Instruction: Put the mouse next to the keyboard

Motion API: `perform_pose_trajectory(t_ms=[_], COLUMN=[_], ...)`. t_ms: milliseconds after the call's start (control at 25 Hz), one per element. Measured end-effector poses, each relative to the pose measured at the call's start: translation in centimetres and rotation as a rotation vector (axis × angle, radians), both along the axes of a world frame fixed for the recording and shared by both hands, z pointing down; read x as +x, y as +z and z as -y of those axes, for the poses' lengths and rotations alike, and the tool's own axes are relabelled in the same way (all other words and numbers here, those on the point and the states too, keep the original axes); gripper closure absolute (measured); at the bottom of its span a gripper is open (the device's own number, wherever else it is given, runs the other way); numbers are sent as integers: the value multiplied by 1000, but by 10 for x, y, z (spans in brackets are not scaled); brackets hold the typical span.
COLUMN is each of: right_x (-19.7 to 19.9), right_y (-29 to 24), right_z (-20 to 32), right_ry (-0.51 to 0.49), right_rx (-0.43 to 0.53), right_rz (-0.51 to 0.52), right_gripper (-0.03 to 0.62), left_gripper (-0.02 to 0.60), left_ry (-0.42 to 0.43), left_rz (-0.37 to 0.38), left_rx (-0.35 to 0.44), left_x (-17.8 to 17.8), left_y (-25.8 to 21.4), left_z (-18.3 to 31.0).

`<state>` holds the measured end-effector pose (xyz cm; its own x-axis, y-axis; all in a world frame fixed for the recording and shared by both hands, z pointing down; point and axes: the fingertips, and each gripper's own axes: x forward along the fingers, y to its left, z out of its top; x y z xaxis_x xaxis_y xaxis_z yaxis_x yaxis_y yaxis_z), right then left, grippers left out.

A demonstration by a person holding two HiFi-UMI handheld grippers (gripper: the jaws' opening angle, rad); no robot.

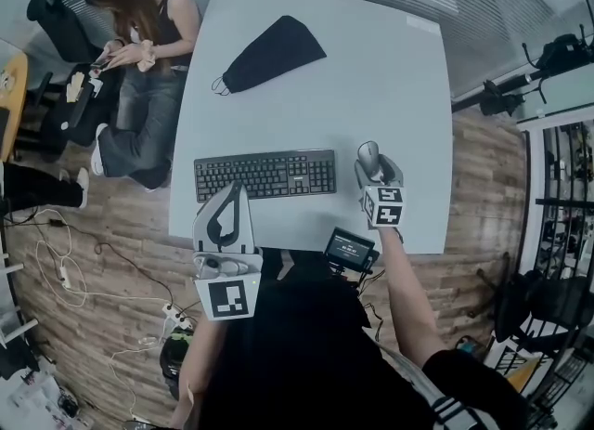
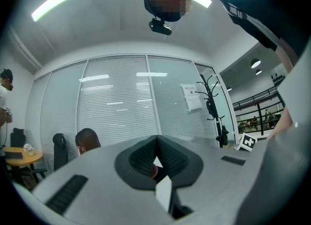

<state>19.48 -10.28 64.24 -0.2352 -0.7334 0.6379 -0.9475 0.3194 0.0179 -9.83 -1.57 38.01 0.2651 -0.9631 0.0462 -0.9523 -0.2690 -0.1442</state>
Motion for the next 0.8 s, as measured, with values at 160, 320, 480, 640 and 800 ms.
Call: perform_pose_trajectory(t_ms=[160,320,480,640,800], right_x=[6,10,12,12,14], right_y=[12,21,35,47,63], right_z=[-1,-1,-4,-4,-10], right_ry=[14,21,37,34,40], right_rx=[-27,-43,-73,-100,-132], right_rz=[-12,-28,-22,-27,-37], right_gripper=[330,332,330,332,332], left_gripper=[580,580,580,580,580], left_ry=[10,36,63,55,58], left_rz=[21,49,97,62,79], left_rx=[-9,-13,-39,-25,-41], left_x=[1,4,6,9,9], left_y=[3,4,10,8,12], left_z=[0,-1,-3,-1,-6])
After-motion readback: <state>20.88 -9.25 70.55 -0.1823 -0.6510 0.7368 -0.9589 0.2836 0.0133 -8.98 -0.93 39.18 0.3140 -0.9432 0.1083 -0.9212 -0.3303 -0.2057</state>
